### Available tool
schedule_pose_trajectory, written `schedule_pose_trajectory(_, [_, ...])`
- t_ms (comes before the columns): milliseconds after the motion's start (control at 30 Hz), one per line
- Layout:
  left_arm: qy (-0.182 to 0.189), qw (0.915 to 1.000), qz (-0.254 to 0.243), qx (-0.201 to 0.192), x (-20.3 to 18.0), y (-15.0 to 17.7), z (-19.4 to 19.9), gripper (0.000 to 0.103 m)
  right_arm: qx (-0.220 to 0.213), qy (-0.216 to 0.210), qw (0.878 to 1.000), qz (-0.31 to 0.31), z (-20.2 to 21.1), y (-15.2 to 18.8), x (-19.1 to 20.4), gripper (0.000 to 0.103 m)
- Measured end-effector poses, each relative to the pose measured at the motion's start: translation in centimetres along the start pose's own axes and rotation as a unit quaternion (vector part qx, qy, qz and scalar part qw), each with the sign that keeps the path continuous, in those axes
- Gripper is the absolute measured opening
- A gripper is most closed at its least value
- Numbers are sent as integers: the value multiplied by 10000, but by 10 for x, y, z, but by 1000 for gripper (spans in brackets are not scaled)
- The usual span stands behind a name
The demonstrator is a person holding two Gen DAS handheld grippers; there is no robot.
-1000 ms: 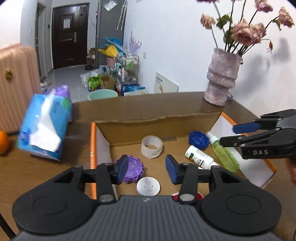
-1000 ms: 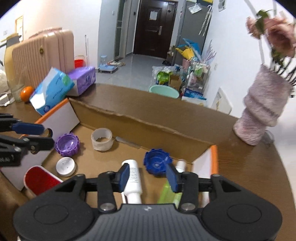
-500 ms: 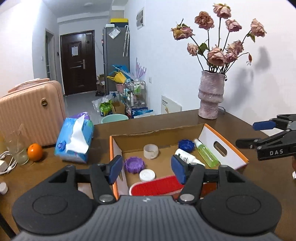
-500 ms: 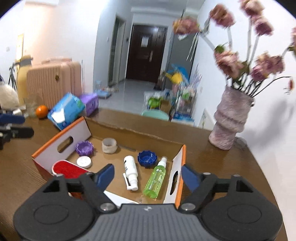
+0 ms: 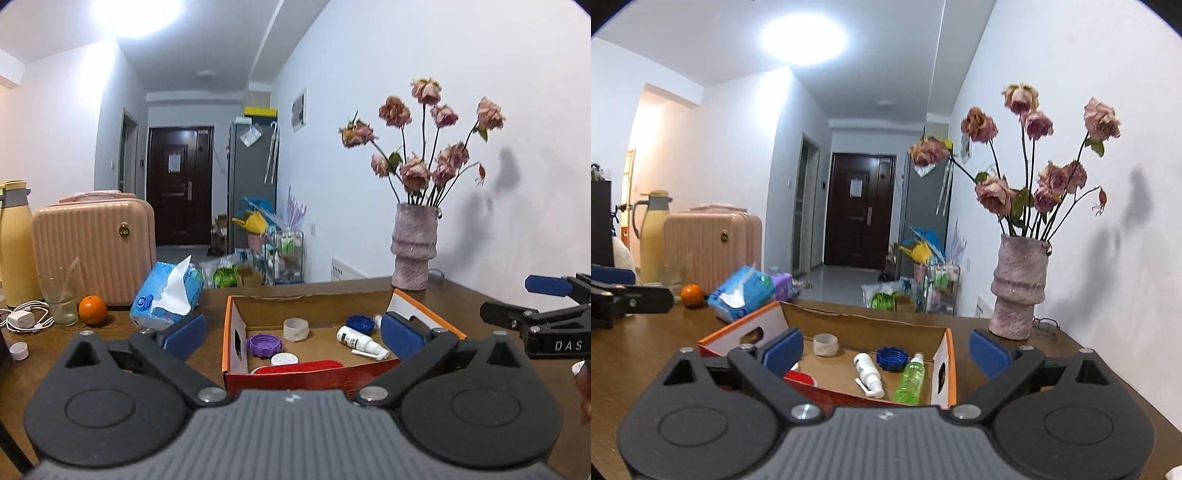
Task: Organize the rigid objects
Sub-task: 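Move both tools back toward the white pill bottle on the table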
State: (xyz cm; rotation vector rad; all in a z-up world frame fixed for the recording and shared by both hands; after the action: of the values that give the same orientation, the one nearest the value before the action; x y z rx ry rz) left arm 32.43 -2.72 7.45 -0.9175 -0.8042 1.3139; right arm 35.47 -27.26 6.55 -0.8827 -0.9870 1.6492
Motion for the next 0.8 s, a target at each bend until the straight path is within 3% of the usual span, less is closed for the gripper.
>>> schedule_pose_trajectory(267, [-43,9999,74,-126,2,16,36,103,66,64,9999,-131,31,14,11,97])
schedule_pose_trajectory(433, [-2,9998,185,-77,10,51,73,103,192,-37,9997,-160,63,43,24,98])
schedule_pose_trajectory(667, [-46,9985,480,274,19,110,113,103,456,-288,9985,-58,105,100,54,99])
schedule_pose_trajectory(800, [65,9972,551,508,18,126,108,103,632,-394,9972,-80,109,119,61,99])
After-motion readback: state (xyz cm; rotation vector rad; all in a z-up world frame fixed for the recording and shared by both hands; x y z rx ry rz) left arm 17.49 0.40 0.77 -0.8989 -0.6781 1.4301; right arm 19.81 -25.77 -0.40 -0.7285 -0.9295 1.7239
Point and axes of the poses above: each gripper's, at about its wrist camera, not at the fingertips, and z roughly against the way its jaws point, x to its left, y to its underside, the point moved 2 cm from there along -z, roughly the way its jaws point, and after that the axes turned 14 degrees about x, right-handed, at the moved point
